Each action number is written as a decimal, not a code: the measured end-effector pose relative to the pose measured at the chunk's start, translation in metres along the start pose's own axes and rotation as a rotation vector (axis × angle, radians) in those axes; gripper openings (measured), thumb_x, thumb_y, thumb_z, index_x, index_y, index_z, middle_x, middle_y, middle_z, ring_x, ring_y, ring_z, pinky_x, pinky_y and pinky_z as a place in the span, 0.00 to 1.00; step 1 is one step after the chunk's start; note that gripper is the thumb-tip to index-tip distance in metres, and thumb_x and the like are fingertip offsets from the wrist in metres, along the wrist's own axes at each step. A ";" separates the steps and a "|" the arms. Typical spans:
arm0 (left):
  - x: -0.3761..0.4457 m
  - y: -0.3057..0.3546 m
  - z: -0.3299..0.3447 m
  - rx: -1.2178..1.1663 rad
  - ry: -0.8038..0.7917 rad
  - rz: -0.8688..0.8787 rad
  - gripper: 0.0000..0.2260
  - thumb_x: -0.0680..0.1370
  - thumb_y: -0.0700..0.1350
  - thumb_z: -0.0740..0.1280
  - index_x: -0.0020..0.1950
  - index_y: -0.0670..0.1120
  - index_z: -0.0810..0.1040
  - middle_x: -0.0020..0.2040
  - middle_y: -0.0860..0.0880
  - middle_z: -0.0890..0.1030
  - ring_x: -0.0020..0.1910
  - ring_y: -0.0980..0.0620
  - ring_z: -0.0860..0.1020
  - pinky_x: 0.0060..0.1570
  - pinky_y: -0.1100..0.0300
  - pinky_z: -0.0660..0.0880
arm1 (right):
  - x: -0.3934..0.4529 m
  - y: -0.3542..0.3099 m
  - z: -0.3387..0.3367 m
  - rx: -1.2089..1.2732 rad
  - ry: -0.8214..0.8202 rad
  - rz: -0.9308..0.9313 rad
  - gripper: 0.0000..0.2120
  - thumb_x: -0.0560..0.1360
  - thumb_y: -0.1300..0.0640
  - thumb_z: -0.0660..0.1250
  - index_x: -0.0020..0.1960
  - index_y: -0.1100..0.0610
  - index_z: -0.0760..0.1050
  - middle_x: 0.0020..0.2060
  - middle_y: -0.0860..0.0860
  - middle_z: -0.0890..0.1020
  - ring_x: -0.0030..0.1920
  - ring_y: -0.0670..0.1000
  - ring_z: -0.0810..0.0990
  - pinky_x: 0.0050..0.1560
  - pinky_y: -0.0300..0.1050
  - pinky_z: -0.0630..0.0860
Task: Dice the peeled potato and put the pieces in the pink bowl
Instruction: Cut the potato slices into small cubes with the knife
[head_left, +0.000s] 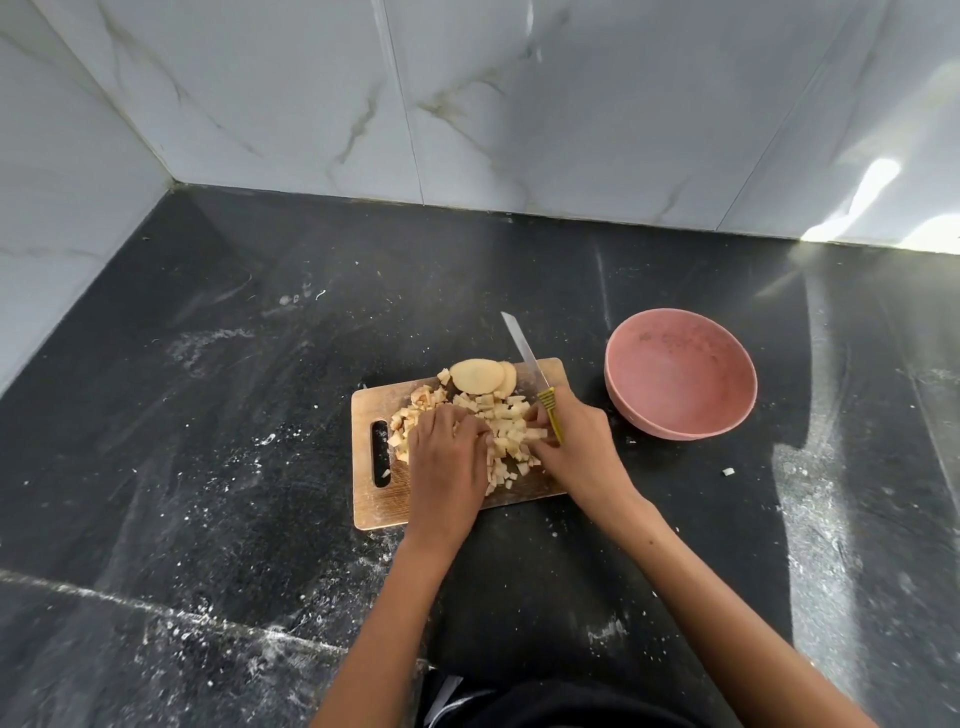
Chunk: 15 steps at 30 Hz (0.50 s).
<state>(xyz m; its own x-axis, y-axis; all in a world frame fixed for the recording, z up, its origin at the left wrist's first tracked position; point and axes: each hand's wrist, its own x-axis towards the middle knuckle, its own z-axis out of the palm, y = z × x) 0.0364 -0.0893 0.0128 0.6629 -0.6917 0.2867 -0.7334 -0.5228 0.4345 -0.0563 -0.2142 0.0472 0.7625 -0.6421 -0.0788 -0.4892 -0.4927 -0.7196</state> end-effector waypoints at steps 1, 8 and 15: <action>0.000 -0.001 -0.001 -0.014 -0.001 -0.018 0.05 0.78 0.45 0.66 0.48 0.45 0.79 0.49 0.49 0.75 0.50 0.49 0.71 0.52 0.55 0.69 | 0.001 -0.003 0.001 0.025 0.025 -0.033 0.10 0.71 0.64 0.72 0.49 0.60 0.72 0.43 0.50 0.80 0.44 0.49 0.79 0.46 0.46 0.78; 0.001 -0.004 -0.009 -0.036 -0.071 0.012 0.08 0.71 0.49 0.73 0.48 0.50 0.83 0.49 0.51 0.76 0.53 0.52 0.71 0.56 0.60 0.59 | 0.004 -0.003 -0.005 0.147 0.083 -0.030 0.10 0.73 0.67 0.67 0.43 0.55 0.69 0.43 0.45 0.83 0.46 0.43 0.81 0.45 0.27 0.74; 0.007 0.005 -0.014 0.071 -0.197 0.039 0.09 0.73 0.51 0.71 0.49 0.50 0.79 0.52 0.51 0.73 0.56 0.51 0.68 0.56 0.59 0.61 | -0.014 0.014 -0.006 -0.089 -0.045 0.162 0.20 0.65 0.54 0.79 0.43 0.52 0.67 0.41 0.46 0.78 0.39 0.45 0.79 0.43 0.50 0.79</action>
<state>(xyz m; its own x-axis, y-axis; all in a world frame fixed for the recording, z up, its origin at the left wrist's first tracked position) 0.0393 -0.0898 0.0288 0.5969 -0.7923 0.1264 -0.7712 -0.5230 0.3630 -0.0764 -0.2156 0.0421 0.6879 -0.6913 -0.2211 -0.6414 -0.4365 -0.6309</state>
